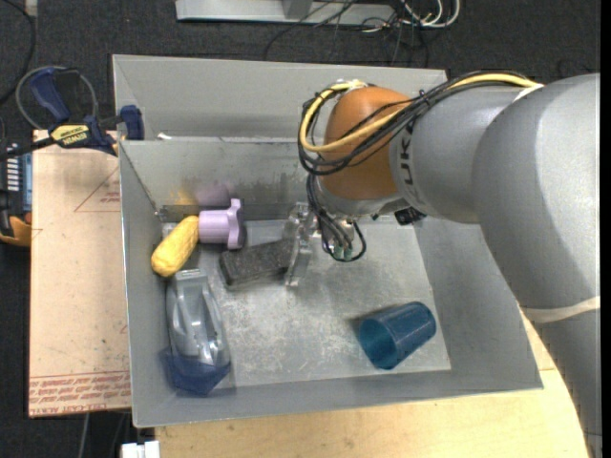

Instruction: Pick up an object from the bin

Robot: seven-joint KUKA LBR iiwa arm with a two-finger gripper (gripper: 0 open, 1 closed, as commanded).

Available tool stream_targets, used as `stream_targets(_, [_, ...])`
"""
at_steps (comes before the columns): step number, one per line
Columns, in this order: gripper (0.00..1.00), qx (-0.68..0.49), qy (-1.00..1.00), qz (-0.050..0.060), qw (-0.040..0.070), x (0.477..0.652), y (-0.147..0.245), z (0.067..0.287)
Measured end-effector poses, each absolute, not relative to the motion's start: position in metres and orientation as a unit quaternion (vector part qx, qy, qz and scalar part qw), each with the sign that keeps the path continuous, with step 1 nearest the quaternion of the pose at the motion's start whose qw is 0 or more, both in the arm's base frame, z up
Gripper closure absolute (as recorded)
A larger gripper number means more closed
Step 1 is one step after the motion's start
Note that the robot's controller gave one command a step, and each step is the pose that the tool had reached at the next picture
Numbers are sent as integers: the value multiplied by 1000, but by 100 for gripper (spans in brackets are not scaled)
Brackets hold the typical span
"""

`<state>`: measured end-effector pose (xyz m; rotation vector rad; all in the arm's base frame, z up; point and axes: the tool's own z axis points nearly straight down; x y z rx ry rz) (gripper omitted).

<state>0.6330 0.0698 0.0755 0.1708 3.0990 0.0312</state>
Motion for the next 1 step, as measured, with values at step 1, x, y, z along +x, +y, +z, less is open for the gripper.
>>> stream_targets(1, [100,51,998,8,22,632,79,74])
